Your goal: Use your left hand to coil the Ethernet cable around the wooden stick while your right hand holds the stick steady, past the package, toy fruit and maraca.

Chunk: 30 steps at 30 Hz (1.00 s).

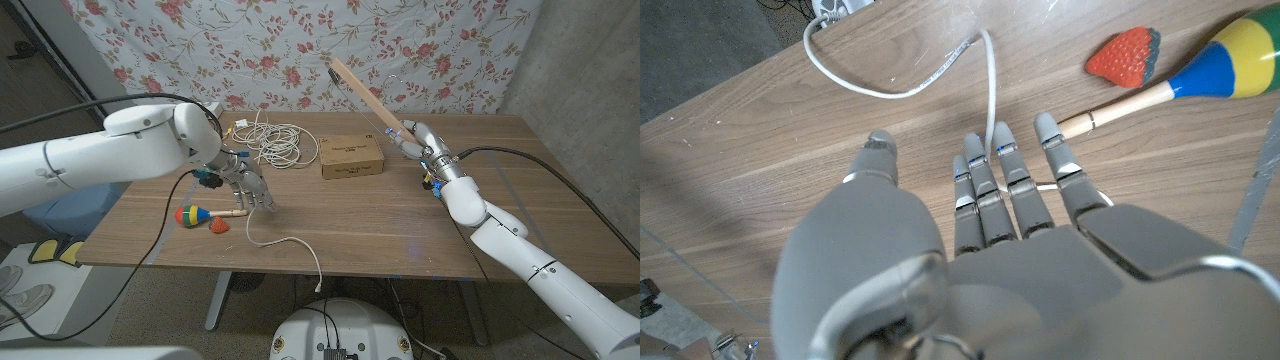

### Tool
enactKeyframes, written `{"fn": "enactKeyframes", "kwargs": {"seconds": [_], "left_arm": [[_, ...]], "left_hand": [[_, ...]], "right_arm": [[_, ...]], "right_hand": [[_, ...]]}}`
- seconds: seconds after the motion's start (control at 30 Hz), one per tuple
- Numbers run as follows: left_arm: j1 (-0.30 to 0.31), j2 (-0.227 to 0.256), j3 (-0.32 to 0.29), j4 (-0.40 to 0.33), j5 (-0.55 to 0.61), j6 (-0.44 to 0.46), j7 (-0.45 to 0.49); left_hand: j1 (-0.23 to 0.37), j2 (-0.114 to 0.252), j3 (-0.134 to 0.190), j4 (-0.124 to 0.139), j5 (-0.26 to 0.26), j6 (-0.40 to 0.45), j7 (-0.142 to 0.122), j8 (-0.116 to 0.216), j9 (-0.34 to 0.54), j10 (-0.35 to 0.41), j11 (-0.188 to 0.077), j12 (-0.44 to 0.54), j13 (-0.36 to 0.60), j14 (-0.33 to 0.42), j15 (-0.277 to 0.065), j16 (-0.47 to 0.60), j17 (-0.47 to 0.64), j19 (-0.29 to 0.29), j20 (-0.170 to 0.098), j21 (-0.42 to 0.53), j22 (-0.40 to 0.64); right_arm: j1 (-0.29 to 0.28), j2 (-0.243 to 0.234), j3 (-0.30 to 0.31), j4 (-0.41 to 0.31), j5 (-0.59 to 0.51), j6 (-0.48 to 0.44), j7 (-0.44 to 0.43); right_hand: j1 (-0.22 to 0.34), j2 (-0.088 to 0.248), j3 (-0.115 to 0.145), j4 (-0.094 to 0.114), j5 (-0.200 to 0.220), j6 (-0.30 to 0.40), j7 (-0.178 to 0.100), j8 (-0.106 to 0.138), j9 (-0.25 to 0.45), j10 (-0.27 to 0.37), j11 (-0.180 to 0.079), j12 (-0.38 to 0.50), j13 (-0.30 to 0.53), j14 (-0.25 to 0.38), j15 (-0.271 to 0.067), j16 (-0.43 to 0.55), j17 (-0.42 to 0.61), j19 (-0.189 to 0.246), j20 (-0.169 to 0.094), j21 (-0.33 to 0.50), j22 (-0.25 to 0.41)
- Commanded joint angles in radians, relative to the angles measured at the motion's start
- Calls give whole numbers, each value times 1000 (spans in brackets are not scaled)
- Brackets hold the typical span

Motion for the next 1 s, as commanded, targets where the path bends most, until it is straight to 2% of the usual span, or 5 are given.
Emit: {"fn": "enactKeyframes", "kwargs": {"seconds": [0.03, 0.17, 0.33, 0.67, 1.0], "left_arm": [[-303, -79, 385, -37, 160, 260, -110], [-336, -70, 421, -63, 144, 274, -59], [-328, -68, 430, -76, 205, 274, -79], [-118, -120, 302, -67, 886, 274, -566], [125, -120, 106, -114, 1080, 274, -566]], "left_hand": [[-27, -17, -22, 6, -5, -41, 4, -27, 3, 16, 14, -4, 3, 26, 10, -4, -4, 31, -1, 18, 1], [-116, -23, -75, 54, 6, -204, -6, -85, 2, -131, 54, -91, -11, -93, 69, -74, -4, 3, 13, 10, -5], [-129, -36, -157, 68, 63, -774, -43, -88, -10, -563, 124, -229, -17, -443, 221, -195, -7, -151, 47, -90, -18], [-153, -9, -213, 98, 89, -652, 8, -32, -4, -508, 105, -117, -3, -436, 161, -149, -3, -138, 48, -123, -14], [-231, 8, -355, 162, 126, -1162, -81, -87, -6, -1084, 189, -228, -26, -879, 237, -198, -14, -325, 51, -302, -17]], "right_arm": [[-9, -1, 23, 21, 15, 34, 8], [-8, -4, 25, 29, 19, 47, 21], [-5, -4, 30, 40, 28, 62, 36], [-9, -2, 43, 48, 30, 75, 42], [28, 2, 30, 85, 44, 105, 92]], "right_hand": [[19, 21, 19, 12, 5, 5, 6, 5, 1, 9, -5, -1, 2, -1, -55, 7, 1, -1, -79, 13, -3], [19, 21, 19, 12, 4, 6, 7, 6, 1, 11, -4, -2, 1, -1, -55, 8, 1, 1, -79, 18, -7], [18, 21, 20, 11, 4, 7, 9, 7, 1, 13, -1, -3, 2, -2, -55, 11, 1, -2, -78, 24, -14], [18, 20, 21, 10, 3, 7, 9, 7, -1, 13, -1, -6, 4, -5, -55, 15, 1, -9, -78, 38, -30], [18, 20, 22, 9, 3, 6, 8, 7, -2, 15, -2, -8, 5, -7, -55, 19, 0, -13, -78, 51, -44]]}}
